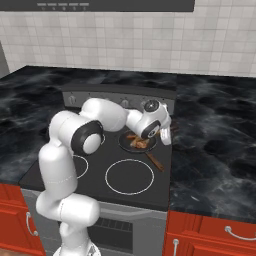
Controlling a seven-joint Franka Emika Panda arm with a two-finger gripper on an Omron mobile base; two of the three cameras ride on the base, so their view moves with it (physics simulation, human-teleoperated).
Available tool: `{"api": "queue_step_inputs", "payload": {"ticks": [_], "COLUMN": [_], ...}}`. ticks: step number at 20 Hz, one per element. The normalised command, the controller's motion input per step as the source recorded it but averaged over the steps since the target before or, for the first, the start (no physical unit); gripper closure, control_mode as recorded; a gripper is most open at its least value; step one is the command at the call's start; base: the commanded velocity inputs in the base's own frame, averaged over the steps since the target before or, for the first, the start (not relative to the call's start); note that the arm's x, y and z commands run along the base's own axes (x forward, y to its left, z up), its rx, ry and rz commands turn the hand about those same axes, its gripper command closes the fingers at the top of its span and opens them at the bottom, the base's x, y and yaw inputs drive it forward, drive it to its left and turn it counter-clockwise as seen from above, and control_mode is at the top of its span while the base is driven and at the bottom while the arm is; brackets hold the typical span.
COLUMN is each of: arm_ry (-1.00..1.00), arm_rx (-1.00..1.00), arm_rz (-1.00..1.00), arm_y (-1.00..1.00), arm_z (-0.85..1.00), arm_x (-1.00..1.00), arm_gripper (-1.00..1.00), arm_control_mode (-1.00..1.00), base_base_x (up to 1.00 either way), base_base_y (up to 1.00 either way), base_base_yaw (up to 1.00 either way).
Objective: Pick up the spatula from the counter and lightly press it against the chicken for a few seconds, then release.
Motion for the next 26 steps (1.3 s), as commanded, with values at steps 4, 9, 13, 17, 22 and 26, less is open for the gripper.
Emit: {"api": "queue_step_inputs", "payload": {"ticks": [4, 9, 13, 17, 22, 26], "arm_ry": [0.00, 0.00, 0.00, 0.00, 0.00, 0.00], "arm_rx": [-0.04, -0.05, -0.04, -0.02, 0.00, 0.00], "arm_rz": [0.00, 0.00, 0.00, 0.01, 0.01, 0.03], "arm_y": [0.00, 0.01, 0.01, 0.04, 0.04, 0.00], "arm_z": [-0.27, -0.24, -0.21, -0.16, -0.10, -0.01], "arm_x": [0.00, 0.04, 0.01, 0.06, 0.10, 0.12], "arm_gripper": [1.00, 1.00, 1.00, 1.00, 1.00, 1.00], "arm_control_mode": [-1.00, -1.00, -1.00, -1.00, -1.00, -1.00], "base_base_x": [0.00, 0.00, 0.00, 0.00, 0.00, 0.00], "base_base_y": [0.00, 0.00, 0.00, 0.00, 0.00, 0.00], "base_base_yaw": [0.00, 0.00, 0.00, 0.00, 0.00, 0.00]}}
